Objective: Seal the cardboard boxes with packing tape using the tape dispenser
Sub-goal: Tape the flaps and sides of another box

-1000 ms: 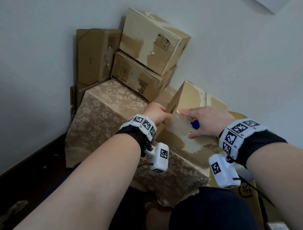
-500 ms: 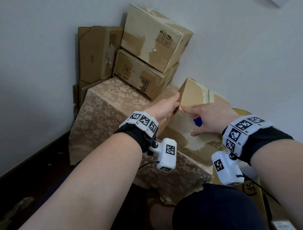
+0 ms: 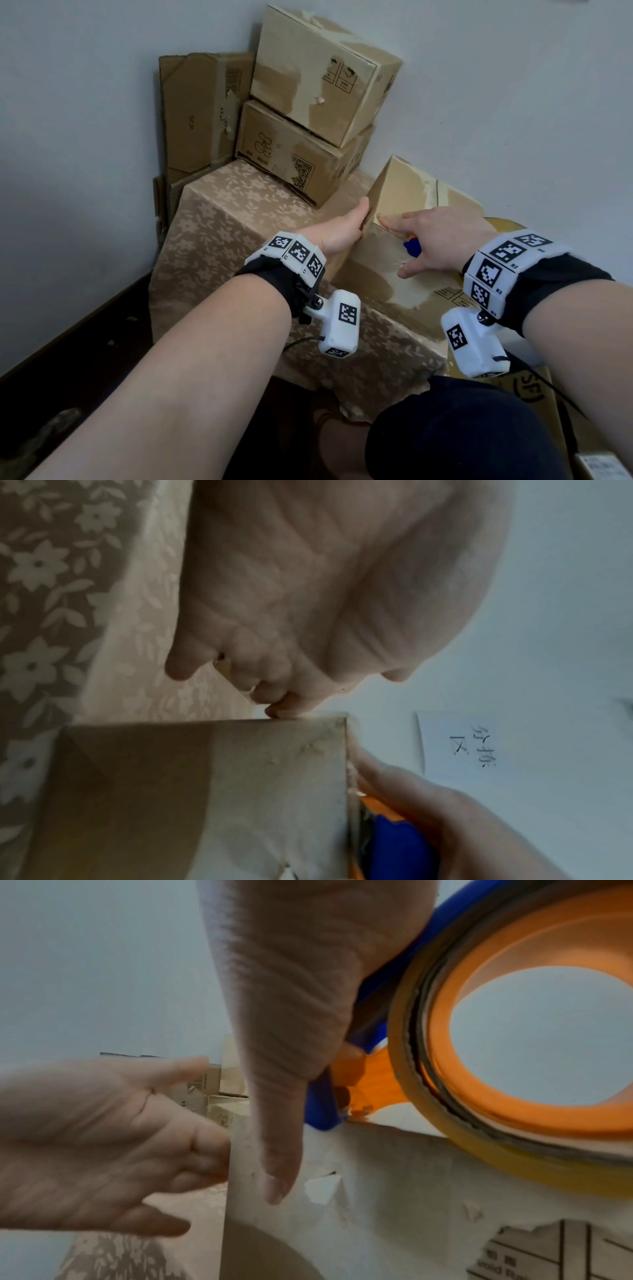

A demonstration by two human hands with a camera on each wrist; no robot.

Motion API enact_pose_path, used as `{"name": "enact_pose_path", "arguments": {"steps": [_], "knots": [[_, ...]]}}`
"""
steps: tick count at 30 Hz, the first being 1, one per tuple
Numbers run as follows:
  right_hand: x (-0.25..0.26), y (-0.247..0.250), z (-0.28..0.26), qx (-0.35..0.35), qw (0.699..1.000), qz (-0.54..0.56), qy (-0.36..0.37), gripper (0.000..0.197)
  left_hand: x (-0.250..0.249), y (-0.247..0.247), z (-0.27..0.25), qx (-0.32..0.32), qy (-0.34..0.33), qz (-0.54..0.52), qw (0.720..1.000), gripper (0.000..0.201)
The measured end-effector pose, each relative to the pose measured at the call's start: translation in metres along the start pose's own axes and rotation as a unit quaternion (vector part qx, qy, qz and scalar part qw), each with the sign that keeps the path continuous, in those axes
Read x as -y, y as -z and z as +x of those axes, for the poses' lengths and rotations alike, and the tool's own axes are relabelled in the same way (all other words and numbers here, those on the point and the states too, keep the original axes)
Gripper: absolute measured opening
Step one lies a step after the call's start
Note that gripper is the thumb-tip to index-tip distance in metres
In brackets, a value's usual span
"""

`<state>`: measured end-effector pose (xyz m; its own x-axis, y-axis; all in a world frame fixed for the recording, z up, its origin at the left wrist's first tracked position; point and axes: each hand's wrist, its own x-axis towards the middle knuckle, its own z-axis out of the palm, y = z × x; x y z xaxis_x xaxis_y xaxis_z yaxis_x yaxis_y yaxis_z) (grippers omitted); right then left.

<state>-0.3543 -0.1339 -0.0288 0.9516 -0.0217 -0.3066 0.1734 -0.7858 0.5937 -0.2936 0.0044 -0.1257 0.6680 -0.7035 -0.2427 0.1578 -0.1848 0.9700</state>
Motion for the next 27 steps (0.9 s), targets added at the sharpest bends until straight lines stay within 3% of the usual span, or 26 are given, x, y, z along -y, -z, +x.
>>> {"name": "enact_pose_path", "arguments": {"steps": [3, 6, 10, 15, 18, 20, 23, 25, 27], "knots": [[-0.001, 0.000, 0.001, 0.001, 1.000, -0.011, 0.000, 0.091, -0.009, -0.001, 0.005, -0.039, -0.034, -0.040, 0.998, 0.088], [-0.001, 0.000, 0.001, -0.003, 1.000, -0.010, 0.003, 0.090, -0.008, -0.007, 0.003, 0.010, -0.027, -0.061, 0.998, 0.106], [-0.002, -0.002, 0.000, -0.007, 1.000, -0.013, 0.004, 0.091, 0.001, -0.009, 0.007, 0.014, -0.023, -0.056, 0.998, 0.082], [-0.001, -0.003, -0.001, -0.016, 1.000, -0.009, 0.008, 0.092, 0.001, -0.009, 0.002, -0.004, 0.000, -0.010, 1.000, 0.077], [-0.001, -0.003, -0.001, -0.016, 1.000, 0.005, 0.015, 0.091, -0.006, -0.008, -0.008, -0.017, -0.002, 0.088, 0.996, 0.074], [0.000, -0.002, -0.001, -0.018, 1.000, 0.013, 0.015, 0.090, -0.015, -0.010, -0.015, -0.039, -0.045, 0.199, 0.978, 0.066], [0.000, 0.001, -0.003, -0.025, 0.999, 0.036, -0.001, 0.082, -0.021, -0.013, -0.017, -0.079, -0.122, 0.314, 0.938, 0.072], [0.001, 0.000, -0.005, -0.030, 0.998, 0.047, -0.005, 0.071, -0.017, -0.016, -0.012, -0.102, -0.149, 0.392, 0.902, 0.076], [0.001, -0.003, -0.006, -0.046, 0.998, 0.050, -0.008, 0.064, -0.014, -0.017, -0.007, -0.122, -0.171, 0.437, 0.874, 0.067]]}}
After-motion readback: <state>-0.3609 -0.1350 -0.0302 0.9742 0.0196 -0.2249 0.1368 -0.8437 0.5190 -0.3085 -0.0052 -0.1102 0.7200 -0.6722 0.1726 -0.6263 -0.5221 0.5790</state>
